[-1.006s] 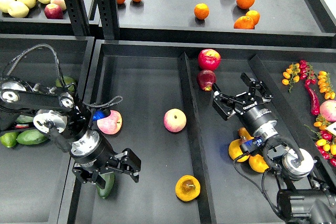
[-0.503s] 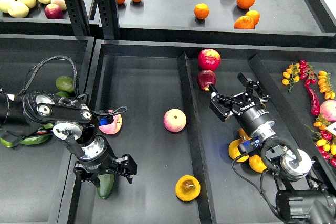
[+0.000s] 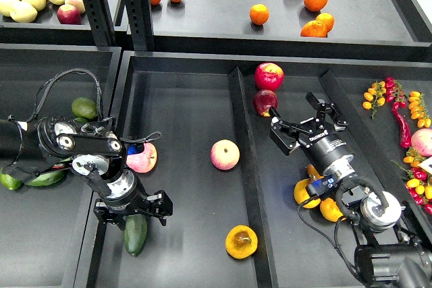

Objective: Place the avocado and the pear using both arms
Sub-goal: 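Close the left gripper around the avocado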

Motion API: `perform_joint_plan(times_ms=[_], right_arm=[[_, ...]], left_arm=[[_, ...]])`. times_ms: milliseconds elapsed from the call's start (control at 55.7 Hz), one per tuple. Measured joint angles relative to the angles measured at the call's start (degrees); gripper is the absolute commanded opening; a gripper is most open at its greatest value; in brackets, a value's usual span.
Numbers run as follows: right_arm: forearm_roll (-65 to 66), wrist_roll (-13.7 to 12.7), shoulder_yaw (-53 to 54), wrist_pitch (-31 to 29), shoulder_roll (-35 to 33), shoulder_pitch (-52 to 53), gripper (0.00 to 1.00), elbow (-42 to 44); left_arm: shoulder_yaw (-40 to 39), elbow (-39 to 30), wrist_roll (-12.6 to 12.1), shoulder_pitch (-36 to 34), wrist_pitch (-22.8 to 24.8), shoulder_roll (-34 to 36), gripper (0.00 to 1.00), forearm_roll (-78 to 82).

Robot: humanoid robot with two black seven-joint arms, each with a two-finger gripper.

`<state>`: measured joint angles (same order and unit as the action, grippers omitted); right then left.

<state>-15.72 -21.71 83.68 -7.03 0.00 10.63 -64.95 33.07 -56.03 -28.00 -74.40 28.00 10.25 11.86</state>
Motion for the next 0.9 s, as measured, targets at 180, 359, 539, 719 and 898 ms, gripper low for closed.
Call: perform_joint_plan(times_ms=[180, 359, 539, 719, 898], right_arm=[[0.0, 0.0, -0.2, 0.0, 0.0, 0.0, 1.0, 0.0], [0.0, 0.0, -0.3, -0.1, 0.0, 0.0, 1.0, 0.0], [0.0, 0.0, -0.3, -0.1, 0.0, 0.0, 1.0, 0.0], [0.0, 0.0, -0.3, -0.1, 0.0, 0.0, 1.0, 0.0], [0.0, 0.0, -0.4, -0.1, 0.0, 0.0, 1.0, 0.0]], left_arm=[[0.0, 2.5, 0.0, 1.7, 0.0, -0.3, 0.99, 0.6], [-0.3, 4.1, 0.0, 3.2, 0.0, -1.7, 0.99, 1.0], [-0.8, 5.7, 0.0, 3.8, 0.0, -3.2, 0.99, 1.0], [-0.8, 7.7, 0.0, 4.9, 0.0, -4.3, 0.99, 1.0], [-0.8, 9.3, 0.0, 6.5, 0.0, -4.5, 0.99, 2.0]])
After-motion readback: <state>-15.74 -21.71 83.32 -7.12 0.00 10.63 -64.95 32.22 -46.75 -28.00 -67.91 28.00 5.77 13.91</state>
